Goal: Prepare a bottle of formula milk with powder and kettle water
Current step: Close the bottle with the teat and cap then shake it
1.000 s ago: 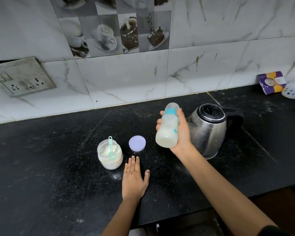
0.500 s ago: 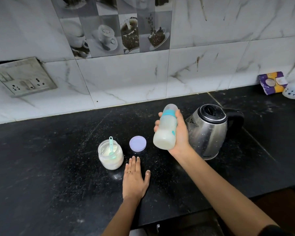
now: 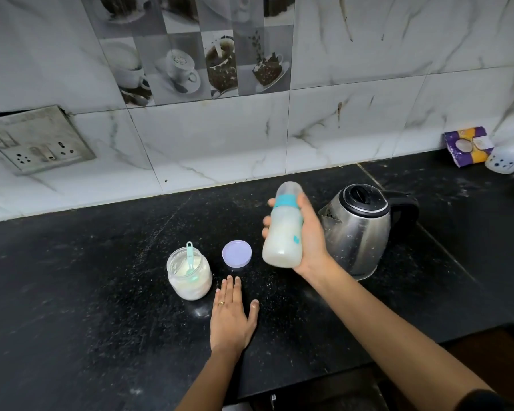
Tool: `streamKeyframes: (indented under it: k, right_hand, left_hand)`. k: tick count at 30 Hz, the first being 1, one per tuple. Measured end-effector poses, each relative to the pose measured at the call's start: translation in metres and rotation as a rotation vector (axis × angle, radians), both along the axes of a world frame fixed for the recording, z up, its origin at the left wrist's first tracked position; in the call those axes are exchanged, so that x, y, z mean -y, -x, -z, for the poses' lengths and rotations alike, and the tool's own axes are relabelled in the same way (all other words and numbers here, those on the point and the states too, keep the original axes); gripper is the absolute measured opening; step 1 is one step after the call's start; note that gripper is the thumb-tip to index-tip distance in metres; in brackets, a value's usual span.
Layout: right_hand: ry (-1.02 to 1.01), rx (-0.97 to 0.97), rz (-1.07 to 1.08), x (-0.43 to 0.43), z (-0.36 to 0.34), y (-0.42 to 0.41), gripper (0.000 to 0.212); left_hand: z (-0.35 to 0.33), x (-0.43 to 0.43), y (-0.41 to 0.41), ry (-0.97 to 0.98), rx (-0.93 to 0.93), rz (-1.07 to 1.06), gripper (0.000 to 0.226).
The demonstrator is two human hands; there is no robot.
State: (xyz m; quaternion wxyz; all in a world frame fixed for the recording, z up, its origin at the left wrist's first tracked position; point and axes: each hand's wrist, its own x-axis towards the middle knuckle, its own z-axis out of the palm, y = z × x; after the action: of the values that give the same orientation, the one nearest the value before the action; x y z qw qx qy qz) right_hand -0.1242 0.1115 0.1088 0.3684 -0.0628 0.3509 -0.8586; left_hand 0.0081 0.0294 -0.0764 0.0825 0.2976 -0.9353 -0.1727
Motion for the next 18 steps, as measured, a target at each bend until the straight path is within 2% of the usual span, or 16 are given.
streamKeyframes:
  k: [2, 5, 7, 10, 12, 15, 18]
  right_hand:
    - [0.018, 0.056, 0.012, 0.001, -0.004, 0.005, 0.065]
    - [-0.067, -0.057, -0.052, -0.002, 0.006, -0.006, 0.051]
    - [-0.048, -0.101, -0.042, -0.004, 0.003, -0.005, 0.057]
    - [0.012, 0.002, 0.044, 0.001, -0.012, 0.009, 0.077]
    - [-0.001, -0.015, 0.019, 0.000, -0.006, 0.009, 0.073]
    - [-0.023, -0.176, -0.066, -0.009, 0.004, -0.009, 0.053]
    - [0.006, -0.053, 0.038, -0.003, -0.006, 0.006, 0.066]
  left_hand:
    - [0.000, 0.000, 0.000, 0.002, 0.000, -0.001, 0.086]
    - [0.000, 0.000, 0.000, 0.010, 0.003, -0.001, 0.086]
    - [0.001, 0.000, 0.000, 0.008, 0.002, 0.002, 0.086]
    - [0.003, 0.000, 0.001, -0.002, -0.010, -0.003, 0.085]
    - [0.003, 0.000, 0.001, 0.000, -0.015, -0.004, 0.084]
    - [0.004, 0.001, 0.001, 0.010, -0.004, -0.003, 0.085]
    - [0.004, 0.001, 0.001, 0.008, -0.015, -0.001, 0.084]
